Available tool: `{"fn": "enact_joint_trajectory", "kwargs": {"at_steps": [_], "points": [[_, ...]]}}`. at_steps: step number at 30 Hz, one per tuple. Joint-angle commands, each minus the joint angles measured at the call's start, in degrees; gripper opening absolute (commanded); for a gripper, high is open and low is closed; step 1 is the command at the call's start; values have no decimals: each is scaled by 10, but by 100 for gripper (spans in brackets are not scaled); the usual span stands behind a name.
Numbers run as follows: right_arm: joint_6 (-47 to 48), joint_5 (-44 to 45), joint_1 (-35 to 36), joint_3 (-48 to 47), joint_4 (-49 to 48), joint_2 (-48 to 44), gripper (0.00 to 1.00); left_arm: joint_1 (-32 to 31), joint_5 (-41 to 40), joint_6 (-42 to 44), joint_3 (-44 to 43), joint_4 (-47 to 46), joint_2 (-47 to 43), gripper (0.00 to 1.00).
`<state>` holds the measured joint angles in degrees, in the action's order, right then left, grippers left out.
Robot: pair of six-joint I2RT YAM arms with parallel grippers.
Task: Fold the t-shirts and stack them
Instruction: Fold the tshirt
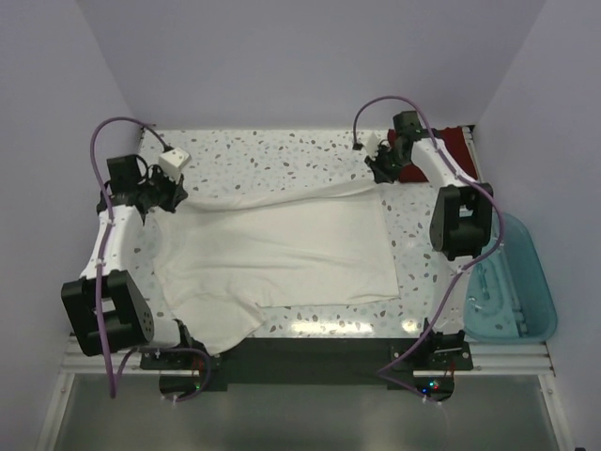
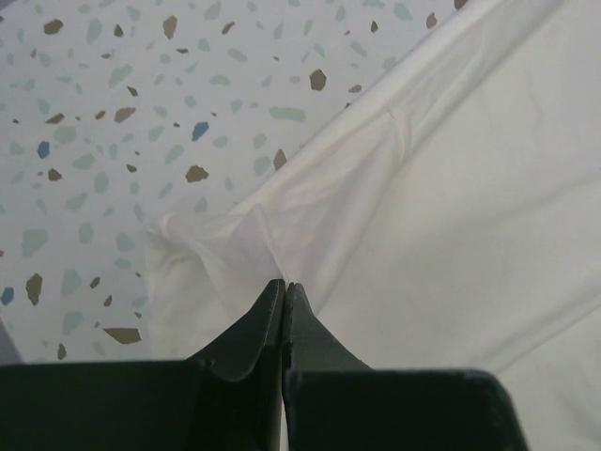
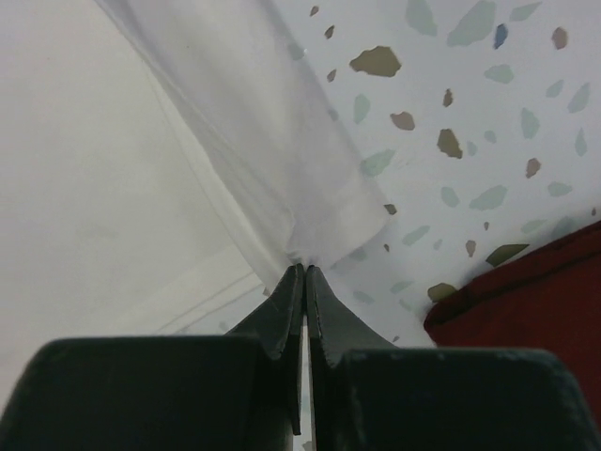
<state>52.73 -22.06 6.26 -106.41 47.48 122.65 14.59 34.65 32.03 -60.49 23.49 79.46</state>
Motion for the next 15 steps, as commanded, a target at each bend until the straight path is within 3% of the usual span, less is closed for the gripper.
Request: {"fn": "enact_joint_trajectory", "kwargs": {"at_steps": [1, 8, 15], "points": [[66, -11, -5, 33, 27, -46, 0, -8, -37, 34, 42, 13, -26, 0], [98, 9, -5, 113, 11, -58, 0, -11, -104, 31, 110, -18, -14, 0], [83, 10, -5, 111, 2, -51, 0, -10, -114, 16, 71, 0, 12, 0]]}}
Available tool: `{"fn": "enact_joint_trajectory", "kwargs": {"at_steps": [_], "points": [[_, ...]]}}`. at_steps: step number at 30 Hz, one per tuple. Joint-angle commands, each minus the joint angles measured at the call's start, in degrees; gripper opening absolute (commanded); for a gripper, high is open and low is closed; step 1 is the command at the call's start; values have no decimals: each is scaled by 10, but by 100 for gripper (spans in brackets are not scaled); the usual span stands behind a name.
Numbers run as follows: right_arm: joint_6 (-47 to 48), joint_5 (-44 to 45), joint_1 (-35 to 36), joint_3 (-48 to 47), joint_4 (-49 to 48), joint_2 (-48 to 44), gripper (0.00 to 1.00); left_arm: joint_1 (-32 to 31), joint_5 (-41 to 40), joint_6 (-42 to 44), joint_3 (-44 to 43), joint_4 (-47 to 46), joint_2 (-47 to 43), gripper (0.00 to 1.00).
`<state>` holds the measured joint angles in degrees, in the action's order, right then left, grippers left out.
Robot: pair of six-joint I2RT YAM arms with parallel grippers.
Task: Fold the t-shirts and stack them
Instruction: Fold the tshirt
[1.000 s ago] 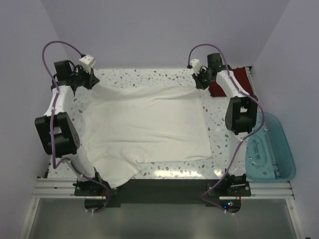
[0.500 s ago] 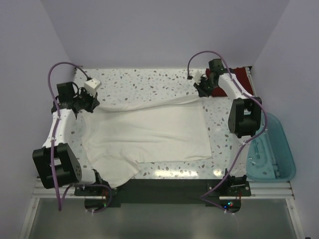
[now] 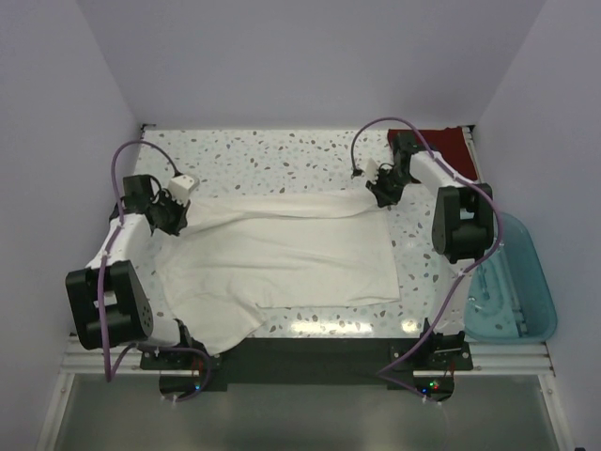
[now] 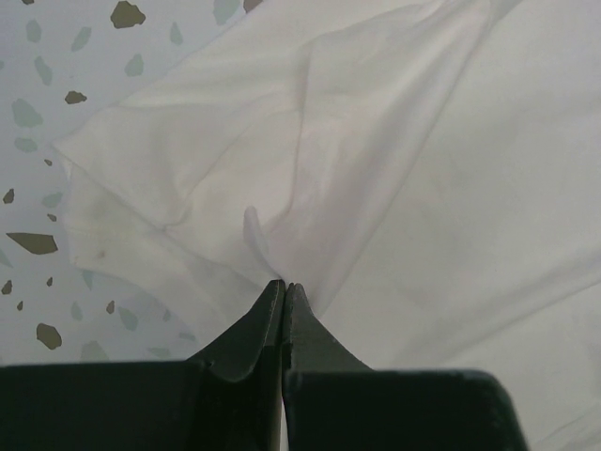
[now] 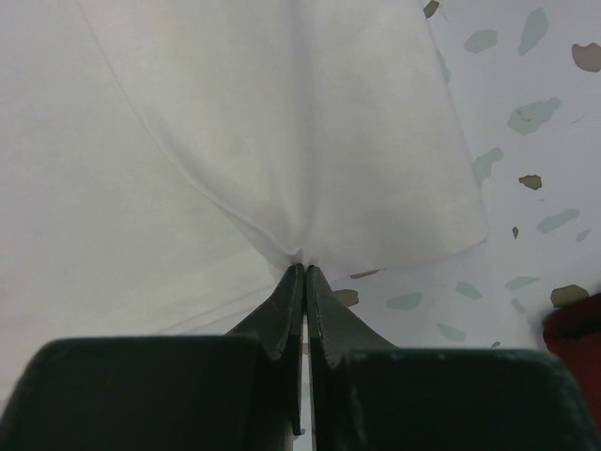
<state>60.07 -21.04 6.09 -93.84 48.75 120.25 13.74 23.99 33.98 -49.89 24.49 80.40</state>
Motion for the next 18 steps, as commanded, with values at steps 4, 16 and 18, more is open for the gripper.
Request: {"fn": "enact_joint_trajectory", "kwargs": {"at_steps": [4, 16, 18], "points": [[-1, -11, -2, -48, 11, -26, 0, -2, -7, -4, -71, 6, 2, 0], [20, 6, -4, -54, 21, -42, 0, -2, 19, 51, -109, 92, -30, 0], [22, 9, -4, -36, 14, -42, 0, -2, 24, 58, -100, 104, -32, 0]]}}
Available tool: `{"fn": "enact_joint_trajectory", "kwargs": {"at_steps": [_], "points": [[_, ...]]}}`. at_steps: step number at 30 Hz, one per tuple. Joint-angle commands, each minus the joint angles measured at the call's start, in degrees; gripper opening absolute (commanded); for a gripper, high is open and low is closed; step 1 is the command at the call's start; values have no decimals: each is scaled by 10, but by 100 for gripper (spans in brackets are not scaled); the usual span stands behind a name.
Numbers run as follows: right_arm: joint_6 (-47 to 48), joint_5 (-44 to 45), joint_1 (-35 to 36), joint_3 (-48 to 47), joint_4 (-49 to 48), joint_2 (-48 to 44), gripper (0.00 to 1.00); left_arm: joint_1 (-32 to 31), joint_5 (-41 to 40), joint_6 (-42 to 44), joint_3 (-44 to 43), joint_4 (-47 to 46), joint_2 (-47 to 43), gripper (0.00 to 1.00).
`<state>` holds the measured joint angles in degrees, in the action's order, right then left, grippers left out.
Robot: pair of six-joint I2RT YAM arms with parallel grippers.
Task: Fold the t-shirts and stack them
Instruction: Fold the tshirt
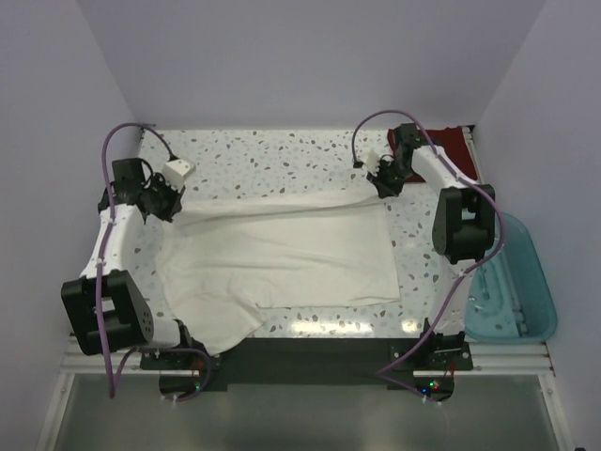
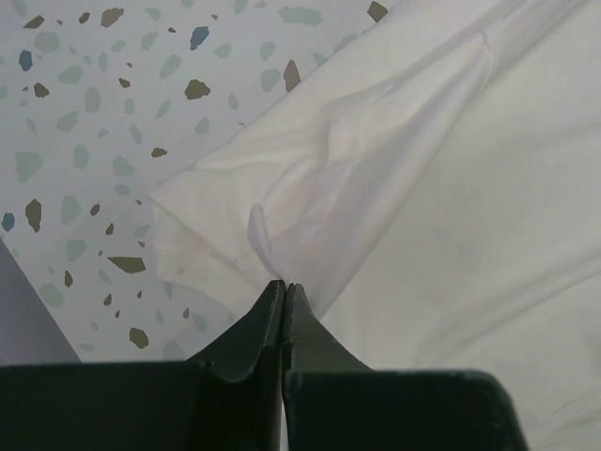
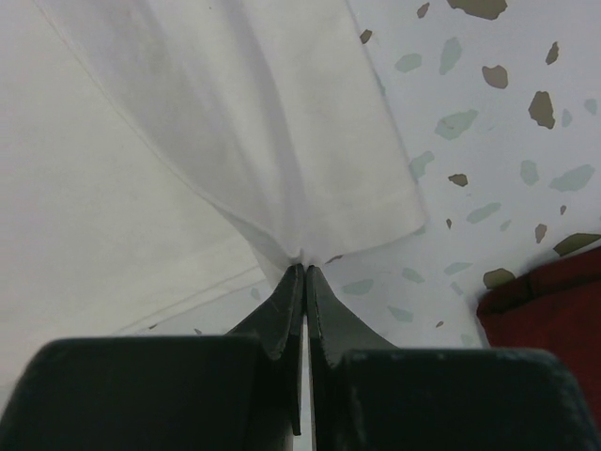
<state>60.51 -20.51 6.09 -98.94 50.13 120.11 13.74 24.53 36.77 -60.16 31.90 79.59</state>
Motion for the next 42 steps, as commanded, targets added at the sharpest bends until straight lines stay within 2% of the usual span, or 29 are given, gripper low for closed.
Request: {"fn": "enact_joint_trajectory", "kwargs": {"at_steps": [1, 15, 22, 31, 32, 33, 34, 36, 37, 38, 40, 42], "points": [[17, 5, -4, 18, -3, -37, 0, -2, 21, 36, 13, 34, -23, 0], [20, 20, -4, 37, 0, -26, 0, -10, -14, 62, 64, 35, 9, 0], [54, 25, -4, 61, 28, -43, 0, -11, -6, 149, 71, 77, 11, 0], [58, 35, -4, 59, 31, -43, 0, -10, -13, 174, 58, 82, 33, 0], [60, 41, -4, 48, 38, -38, 4, -11, -12, 187, 56, 95, 37, 0], [71, 43, -4, 43, 64, -36, 7, -10, -6, 205, 45, 114, 46, 4], [78, 45, -4, 31, 79, -34, 14, -10, -4, 238, 37, 148, 51, 14], [97, 51, -4, 19, 128, -31, 21, -6, 20, 285, 6, 188, 57, 27], [100, 50, -4, 11, 144, -30, 27, -5, 32, 292, -7, 217, 57, 36], [102, 50, -4, -10, 161, -32, 40, -5, 58, 297, -20, 228, 57, 40], [97, 37, -4, -36, 202, -32, 45, -8, 82, 294, -58, 243, 64, 51], [62, 27, -4, -76, 209, -23, 47, -23, 95, 253, -92, 236, 89, 52]]}}
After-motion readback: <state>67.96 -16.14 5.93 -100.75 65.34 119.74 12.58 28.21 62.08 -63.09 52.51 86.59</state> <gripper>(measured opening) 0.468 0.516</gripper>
